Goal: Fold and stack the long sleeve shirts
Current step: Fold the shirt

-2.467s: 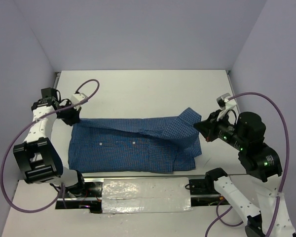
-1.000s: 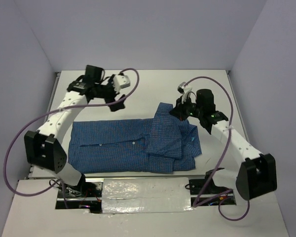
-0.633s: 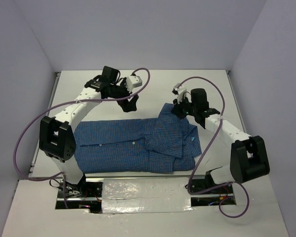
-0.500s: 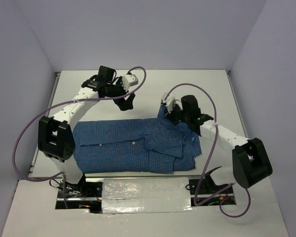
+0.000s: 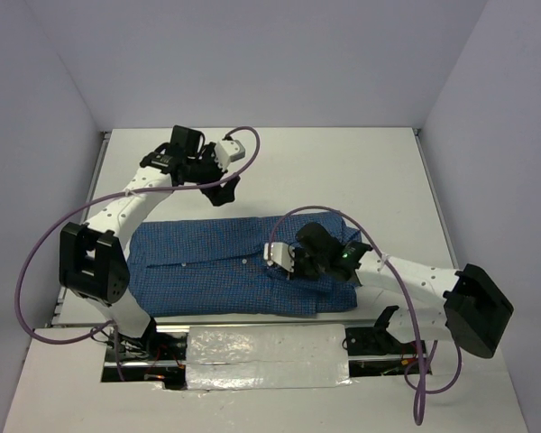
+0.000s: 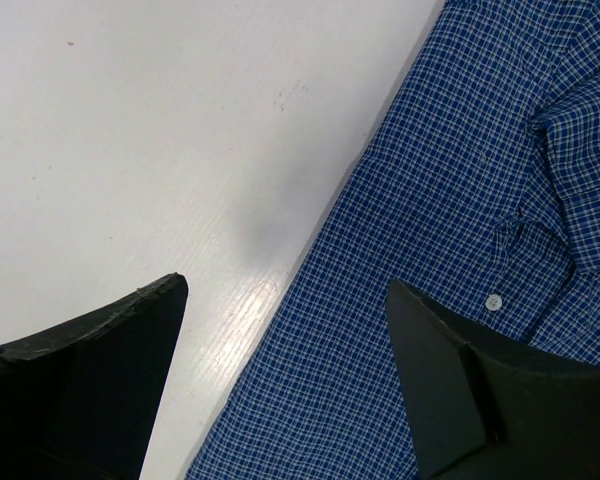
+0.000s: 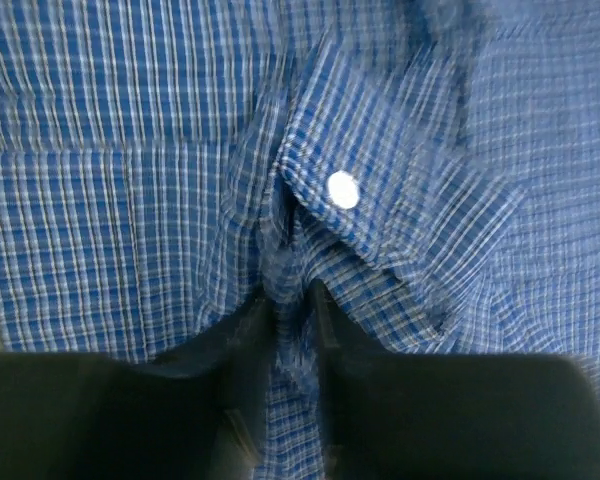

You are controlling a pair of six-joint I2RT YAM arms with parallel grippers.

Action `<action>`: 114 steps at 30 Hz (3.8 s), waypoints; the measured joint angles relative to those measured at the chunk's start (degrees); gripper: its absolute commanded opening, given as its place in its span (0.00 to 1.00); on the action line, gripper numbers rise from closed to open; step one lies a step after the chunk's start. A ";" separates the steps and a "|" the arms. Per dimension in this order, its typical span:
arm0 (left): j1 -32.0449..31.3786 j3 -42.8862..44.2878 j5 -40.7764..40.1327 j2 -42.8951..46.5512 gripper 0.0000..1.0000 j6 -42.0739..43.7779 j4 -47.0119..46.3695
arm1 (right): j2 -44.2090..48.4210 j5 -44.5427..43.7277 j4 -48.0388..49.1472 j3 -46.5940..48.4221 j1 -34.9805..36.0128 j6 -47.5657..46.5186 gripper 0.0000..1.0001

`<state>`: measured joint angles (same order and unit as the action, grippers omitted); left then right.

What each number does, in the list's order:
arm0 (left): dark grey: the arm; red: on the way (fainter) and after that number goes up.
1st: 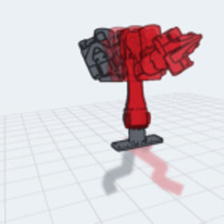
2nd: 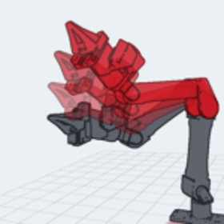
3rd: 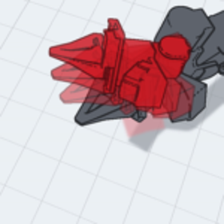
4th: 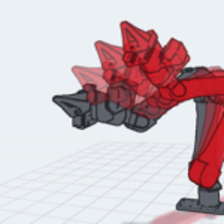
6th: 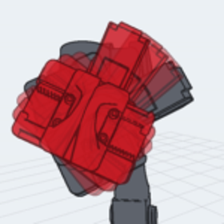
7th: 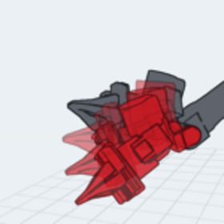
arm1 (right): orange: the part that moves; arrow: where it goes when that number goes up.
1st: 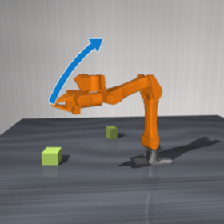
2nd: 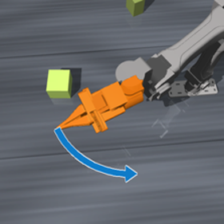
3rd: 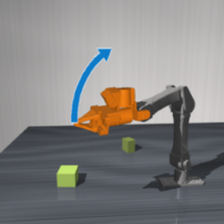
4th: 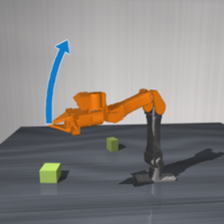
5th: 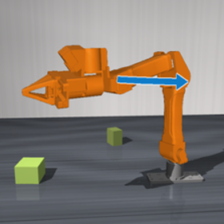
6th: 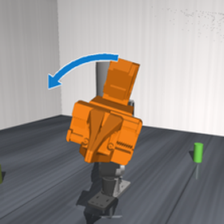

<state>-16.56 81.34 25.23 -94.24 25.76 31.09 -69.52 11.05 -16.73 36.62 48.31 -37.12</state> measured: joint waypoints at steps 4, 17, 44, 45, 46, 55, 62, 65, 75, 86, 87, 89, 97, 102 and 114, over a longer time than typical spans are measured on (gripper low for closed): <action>0.00 -0.68 -0.04 0.02 0.95 0.87 -0.17 | -0.72 -3.13 -4.22 0.00 0.55 -1.55 0.59; 1.75 -2.49 -0.50 2.84 0.94 2.49 1.68 | 21.57 -7.63 -5.18 3.45 -0.48 8.52 0.91; -4.13 -13.14 -8.31 4.59 0.91 -7.93 0.07 | -0.79 12.02 1.22 -4.81 -39.65 64.48 0.66; -3.65 -13.40 -8.70 4.59 0.92 -7.93 0.09 | -1.25 12.35 1.33 -4.94 -39.65 64.43 0.67; -3.37 -13.62 -8.94 4.59 0.92 -7.93 0.04 | -1.49 12.52 1.42 -5.14 -39.65 64.32 0.67; -1.73 -14.25 -10.67 4.76 0.92 -7.67 -0.24 | -4.02 13.18 2.80 -5.49 -39.63 62.58 0.00; 0.35 -14.25 -11.17 4.87 0.92 -6.69 -0.24 | -3.98 12.26 2.38 -3.23 -39.63 59.93 0.00; 1.14 -14.25 -11.76 5.31 0.92 -6.16 -0.24 | -0.55 11.82 3.43 -2.54 -39.63 58.45 0.00; 1.38 -14.25 -12.13 5.99 0.92 -5.05 -0.20 | -9.68 10.86 5.86 2.84 -39.63 53.94 0.48; 2.86 -14.51 -13.05 7.65 0.93 -5.03 -0.02 | 4.33 0.00 -6.64 11.30 -37.20 61.42 0.61; 3.72 -15.02 -13.40 8.52 0.93 -5.25 -0.44 | 7.50 0.31 -6.32 9.66 -35.26 65.57 0.61; 5.79 -16.04 -14.27 10.29 0.93 -6.19 -0.96 | 12.11 1.77 -4.68 4.96 -31.34 73.05 0.61; 17.25 -19.52 -20.44 13.31 0.94 -8.11 -3.37 | 13.57 4.22 -0.09 -10.49 -21.09 100.26 0.60; 20.61 -19.78 -20.92 12.46 0.93 -8.17 -3.87 | 12.55 2.58 5.14 -11.87 -19.28 107.84 0.60; 22.27 -19.78 -20.44 10.58 0.92 -9.46 -4.13 | 2.89 0.28 14.86 -14.05 -19.04 112.89 0.55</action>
<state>5.72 61.56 4.80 -83.66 16.29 26.96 -66.63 11.33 -1.87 22.57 29.28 75.77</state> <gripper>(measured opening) 0.922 0.561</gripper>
